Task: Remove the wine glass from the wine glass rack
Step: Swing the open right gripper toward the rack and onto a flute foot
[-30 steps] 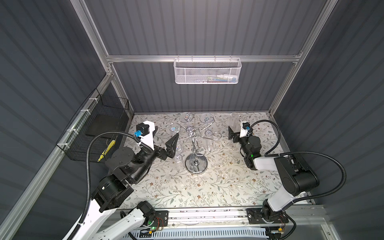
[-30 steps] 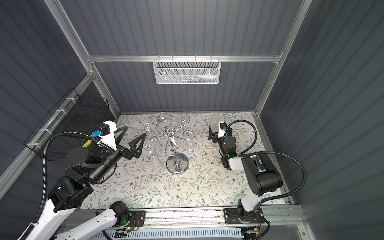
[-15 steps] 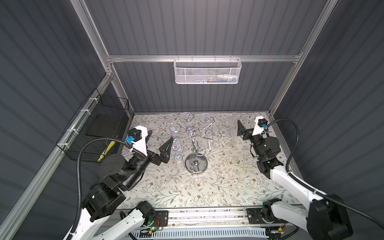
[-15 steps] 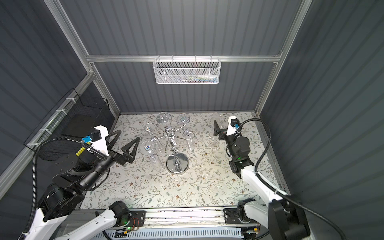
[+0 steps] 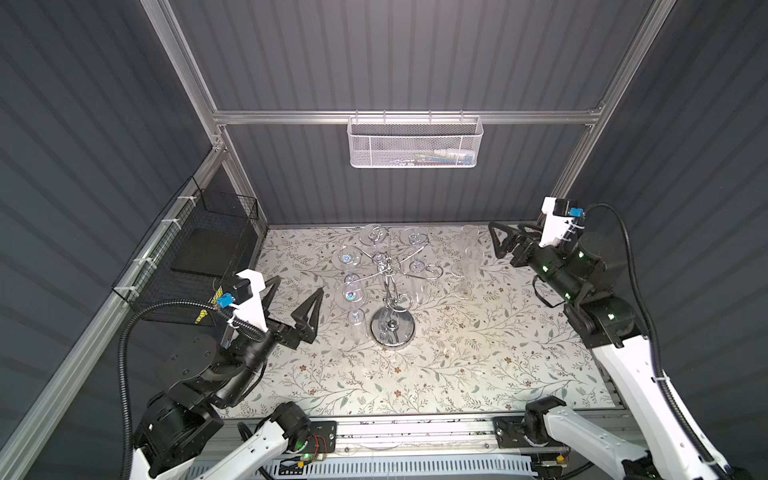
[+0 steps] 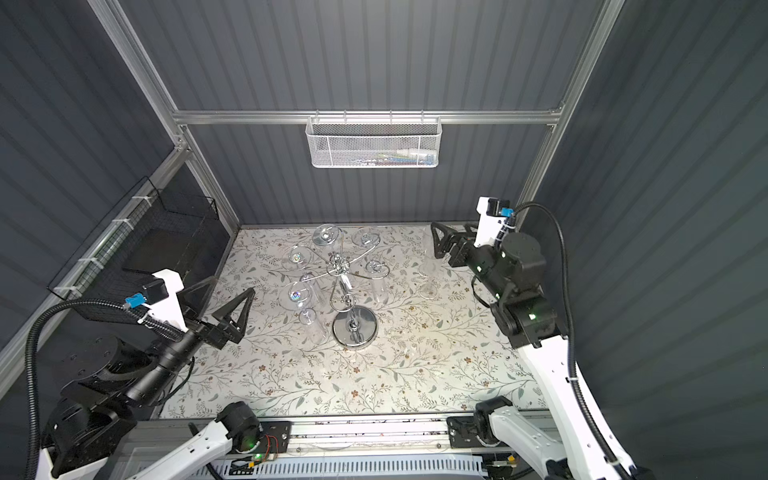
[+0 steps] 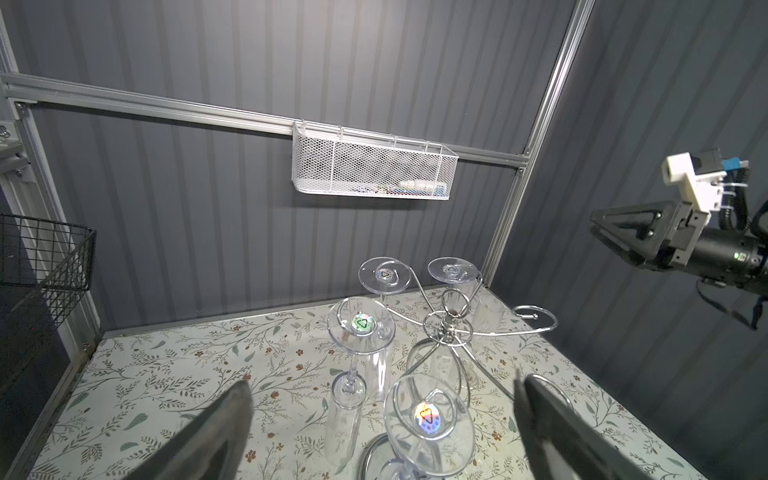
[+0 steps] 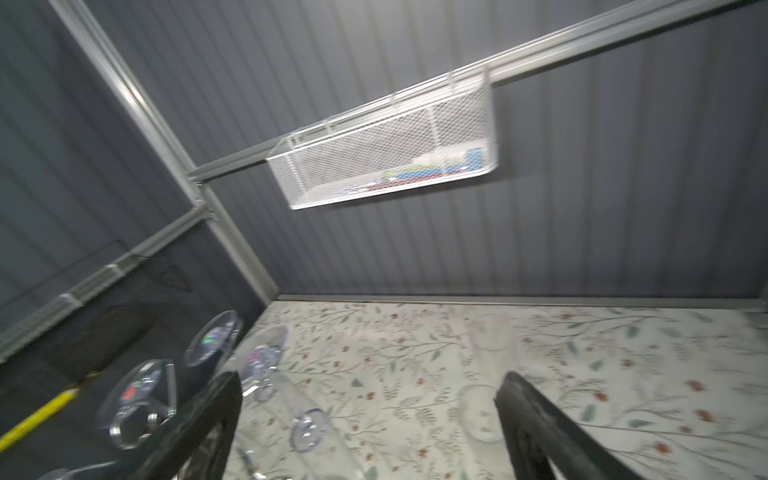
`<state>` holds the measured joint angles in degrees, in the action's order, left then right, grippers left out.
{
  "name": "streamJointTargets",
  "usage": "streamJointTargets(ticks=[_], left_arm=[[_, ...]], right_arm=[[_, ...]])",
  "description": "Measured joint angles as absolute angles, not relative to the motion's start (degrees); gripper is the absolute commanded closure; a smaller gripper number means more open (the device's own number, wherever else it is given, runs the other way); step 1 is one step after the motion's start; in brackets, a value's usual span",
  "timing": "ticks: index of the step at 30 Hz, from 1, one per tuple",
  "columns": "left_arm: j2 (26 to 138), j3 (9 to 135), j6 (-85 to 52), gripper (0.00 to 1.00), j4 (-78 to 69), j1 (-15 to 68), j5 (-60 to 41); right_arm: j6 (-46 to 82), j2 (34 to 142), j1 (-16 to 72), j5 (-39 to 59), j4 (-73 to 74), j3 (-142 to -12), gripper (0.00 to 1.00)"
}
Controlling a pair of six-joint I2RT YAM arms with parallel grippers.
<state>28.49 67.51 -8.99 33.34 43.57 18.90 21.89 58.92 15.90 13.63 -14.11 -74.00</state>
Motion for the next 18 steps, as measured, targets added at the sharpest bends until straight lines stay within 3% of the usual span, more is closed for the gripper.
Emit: streamJointTargets(ticks=[7,16,18], left_arm=[[28.67,67.66,-10.83,0.0,37.85,43.57,19.7],[28.77,67.88,-12.29,0.0,40.62,43.57,20.21],[28.77,67.88,-12.47,0.0,41.1,43.57,20.21]], right_arm=[[30.96,75.75,15.94,31.31,-20.88,-85.82,0.34],[38.02,92.27,16.32,45.71,-25.47,-95.57,0.45],[39.31,94.37,16.56,47.86,-25.54,-97.43,0.51]])
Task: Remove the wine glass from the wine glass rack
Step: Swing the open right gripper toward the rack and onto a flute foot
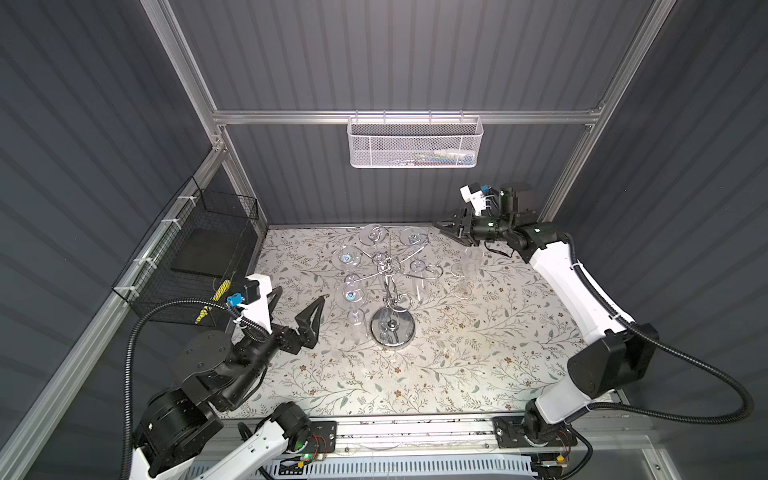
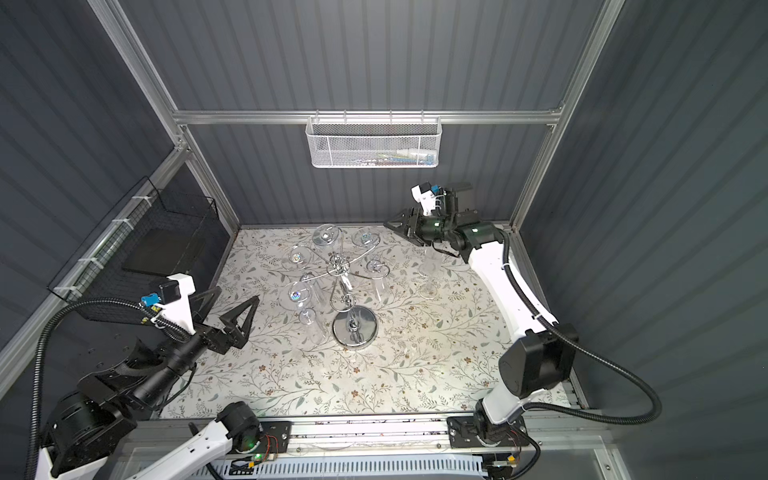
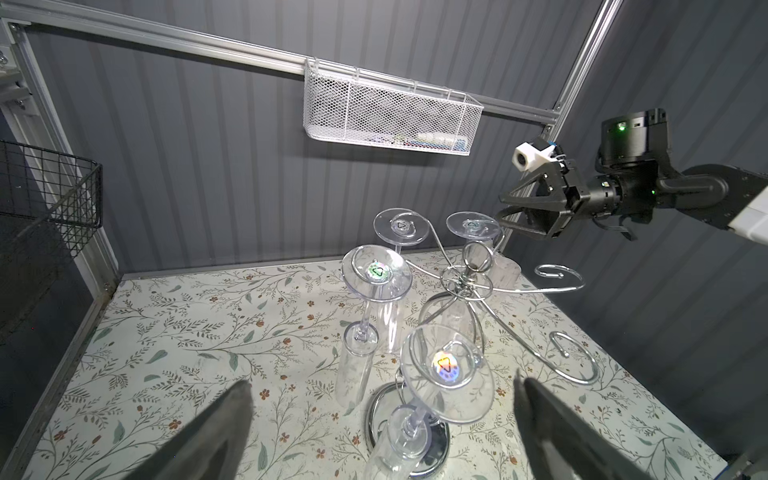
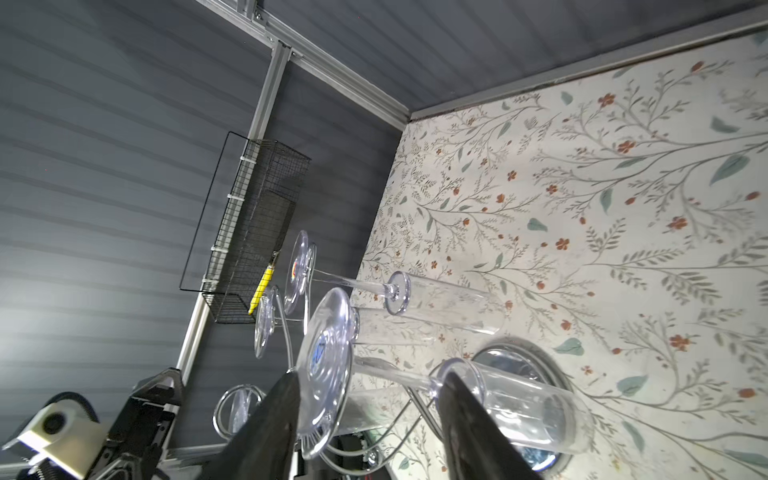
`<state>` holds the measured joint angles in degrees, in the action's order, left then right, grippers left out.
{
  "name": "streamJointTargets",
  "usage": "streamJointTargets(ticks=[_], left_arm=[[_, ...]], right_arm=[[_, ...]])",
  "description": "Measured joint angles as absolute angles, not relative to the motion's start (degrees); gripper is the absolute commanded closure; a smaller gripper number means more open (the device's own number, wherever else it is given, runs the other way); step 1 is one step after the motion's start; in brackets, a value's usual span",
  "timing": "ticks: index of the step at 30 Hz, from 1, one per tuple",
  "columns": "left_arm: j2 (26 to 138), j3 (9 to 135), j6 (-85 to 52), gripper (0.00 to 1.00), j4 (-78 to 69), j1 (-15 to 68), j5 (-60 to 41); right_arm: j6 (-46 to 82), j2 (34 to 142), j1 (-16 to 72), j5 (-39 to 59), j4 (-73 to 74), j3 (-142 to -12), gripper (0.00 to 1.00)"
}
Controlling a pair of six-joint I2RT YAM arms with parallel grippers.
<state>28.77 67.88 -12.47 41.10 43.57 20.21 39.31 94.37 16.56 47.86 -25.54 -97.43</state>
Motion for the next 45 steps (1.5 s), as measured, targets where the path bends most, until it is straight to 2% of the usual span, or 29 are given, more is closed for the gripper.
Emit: streamJointTargets(ticks=[5,18,26,33,37,45], left_arm=[[28.75,67.88,-12.75,0.0,41.58,43.57,20.21],[27.05,67.35,-14.7,0.0,42.46,43.57,20.45],[27.05,66.96,-15.14,0.01,42.46,43.57,20.45],[27.05,66.96,-15.42,0.0,42.46,43.57,20.43],[27.05,66.96,-15.73,0.0,42.46,43.57,20.43],[27.46,66.96,-15.75,0.0,42.44,43.57,20.4]], right_arm=[[41.87,99.0,17.65,51.88,-25.54,-102.89,0.59],[42.5,106.41,20.53,55.46,-29.17,-110.08,0.6],[41.87,106.67,20.58,56.14,-31.11,-110.63,0.73],[41.65,106.67,20.58,56.66,-31.79,-110.69,0.77],[41.3,106.67,20.58,56.9,-31.92,-110.69,0.84],[41.32,106.67,20.6,57.47,-32.01,-110.69,0.9]])
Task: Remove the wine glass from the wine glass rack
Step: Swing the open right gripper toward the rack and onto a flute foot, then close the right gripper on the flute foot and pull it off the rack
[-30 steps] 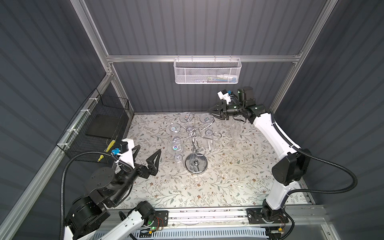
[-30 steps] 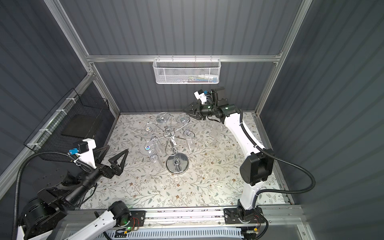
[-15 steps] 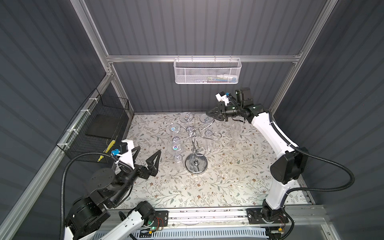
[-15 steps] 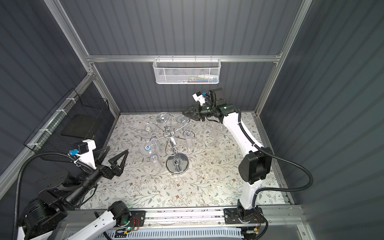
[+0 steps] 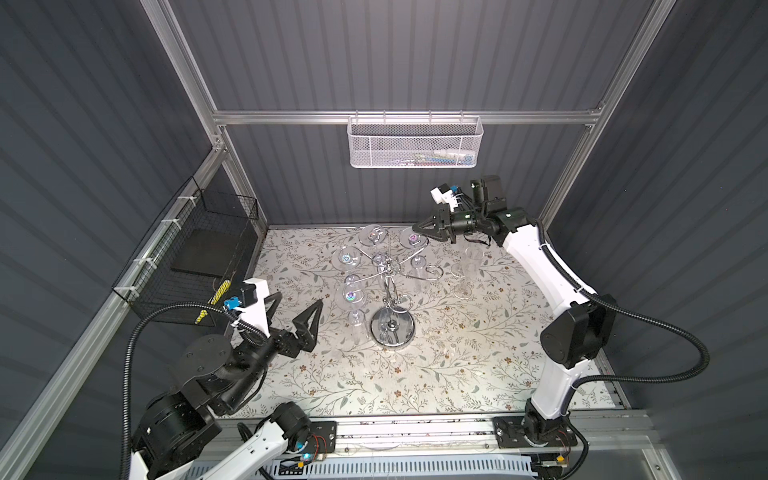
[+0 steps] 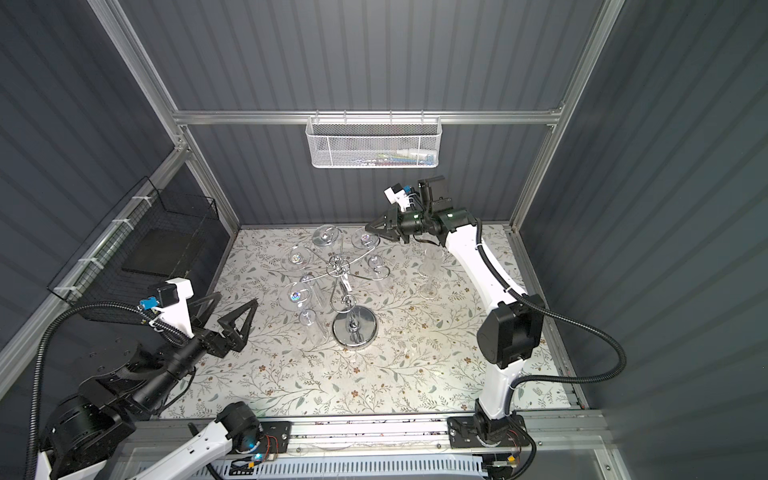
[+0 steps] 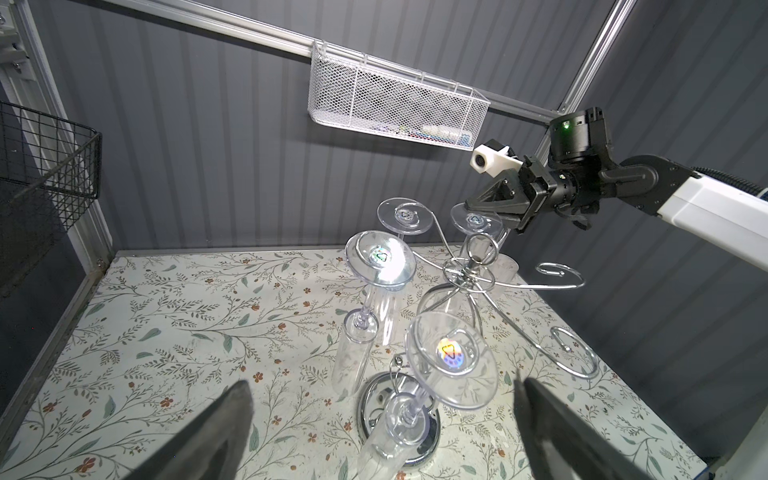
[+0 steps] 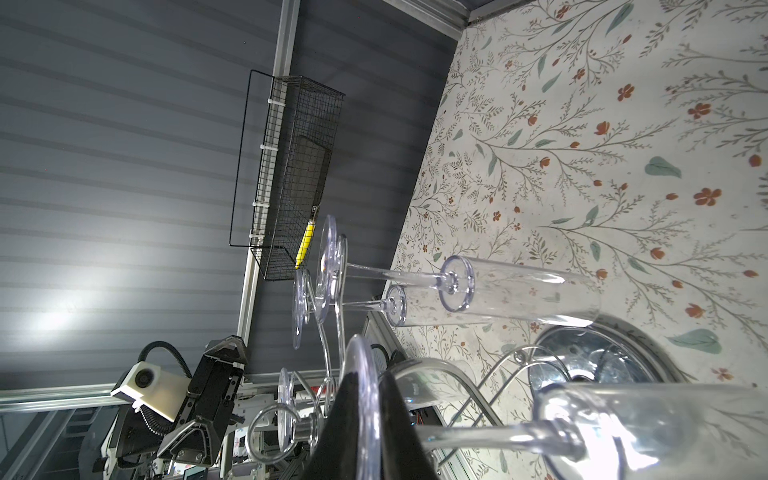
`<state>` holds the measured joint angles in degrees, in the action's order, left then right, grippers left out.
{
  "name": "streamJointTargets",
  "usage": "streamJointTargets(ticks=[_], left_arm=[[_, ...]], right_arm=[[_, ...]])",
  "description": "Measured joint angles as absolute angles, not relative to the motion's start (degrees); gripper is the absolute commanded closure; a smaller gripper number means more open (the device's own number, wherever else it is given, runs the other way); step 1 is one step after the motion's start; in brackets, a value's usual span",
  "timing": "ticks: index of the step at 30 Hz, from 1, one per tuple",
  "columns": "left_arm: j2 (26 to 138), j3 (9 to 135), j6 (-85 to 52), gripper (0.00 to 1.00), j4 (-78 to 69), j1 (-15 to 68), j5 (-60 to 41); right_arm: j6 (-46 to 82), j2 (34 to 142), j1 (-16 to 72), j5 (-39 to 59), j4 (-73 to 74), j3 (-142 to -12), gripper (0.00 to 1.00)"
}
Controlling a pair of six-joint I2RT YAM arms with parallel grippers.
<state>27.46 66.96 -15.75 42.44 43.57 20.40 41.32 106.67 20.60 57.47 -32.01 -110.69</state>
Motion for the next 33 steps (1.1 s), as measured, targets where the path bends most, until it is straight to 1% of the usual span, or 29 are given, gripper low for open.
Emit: streamJointTargets(ticks=[9,19,33], left_arm=[[27.51,66.96,-16.38,0.01,42.46,43.57,20.4],[27.49,66.96,-17.23,0.0,42.46,43.57,20.45],[27.46,66.96,-18.44,0.0,42.85,43.57,20.45]], right_arm=[[41.58,106.67,20.69,57.71,-31.94,-110.72,1.0],[44.6,106.67,20.67,58.65,-30.52,-110.65,1.0],[53.43,104.29,20.03,60.1,-22.24,-107.09,1.0]])
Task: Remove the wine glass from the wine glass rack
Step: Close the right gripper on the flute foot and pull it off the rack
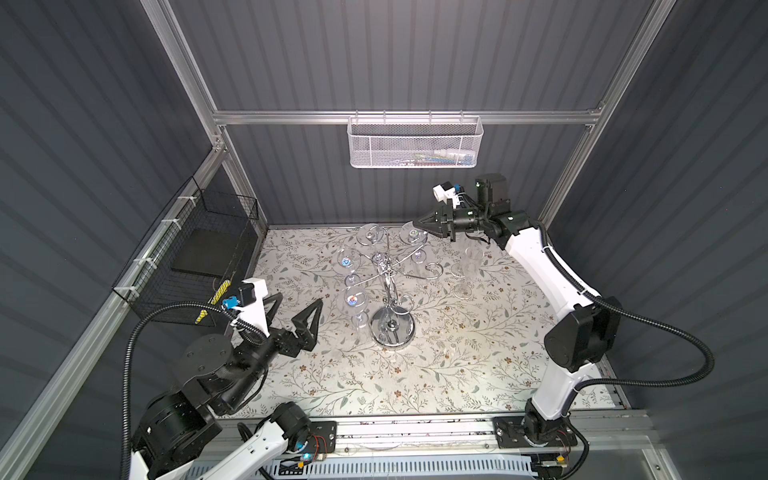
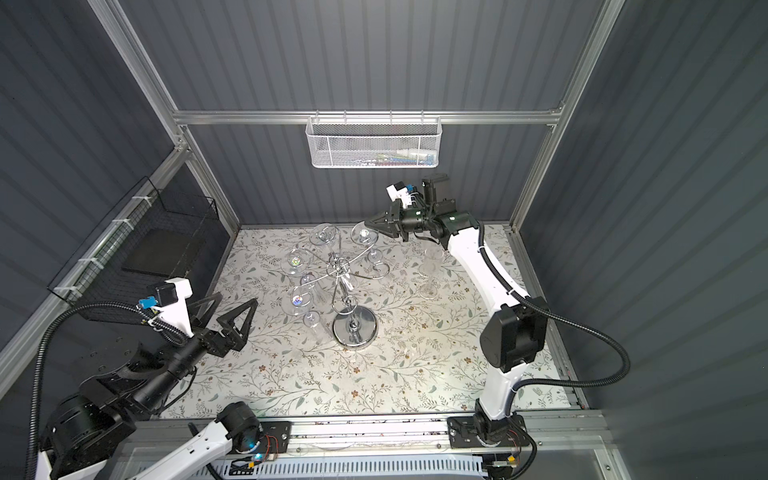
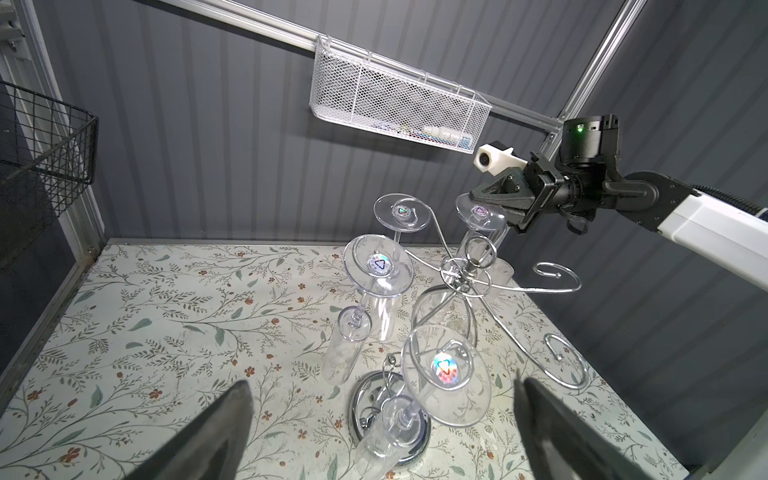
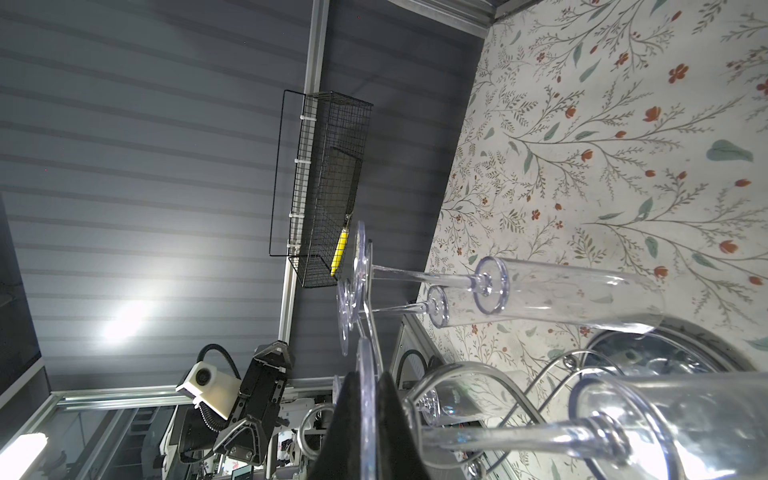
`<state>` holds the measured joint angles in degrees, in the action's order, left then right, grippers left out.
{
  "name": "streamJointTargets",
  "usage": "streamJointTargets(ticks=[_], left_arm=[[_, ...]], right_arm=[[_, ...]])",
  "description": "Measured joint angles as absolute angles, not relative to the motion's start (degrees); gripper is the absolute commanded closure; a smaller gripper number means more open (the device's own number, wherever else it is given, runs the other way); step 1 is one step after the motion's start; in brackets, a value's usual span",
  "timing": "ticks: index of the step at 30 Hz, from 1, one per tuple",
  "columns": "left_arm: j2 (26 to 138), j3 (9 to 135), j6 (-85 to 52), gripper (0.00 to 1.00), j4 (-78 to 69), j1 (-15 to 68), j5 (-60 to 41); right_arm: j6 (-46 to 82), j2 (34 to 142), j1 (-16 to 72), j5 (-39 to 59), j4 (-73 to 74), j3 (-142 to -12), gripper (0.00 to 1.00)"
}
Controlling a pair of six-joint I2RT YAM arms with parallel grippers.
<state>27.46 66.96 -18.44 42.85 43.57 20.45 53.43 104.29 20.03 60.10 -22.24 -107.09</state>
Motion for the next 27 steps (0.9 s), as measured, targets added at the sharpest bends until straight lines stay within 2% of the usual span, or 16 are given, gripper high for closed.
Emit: streamJointTargets(ticks=[27], left_arm=[[25.71,66.96,-20.25,0.0,45.43,43.57,21.08]], right_arm=[[56.47,98.67,18.41,58.17,-21.04,-102.5,1.0]])
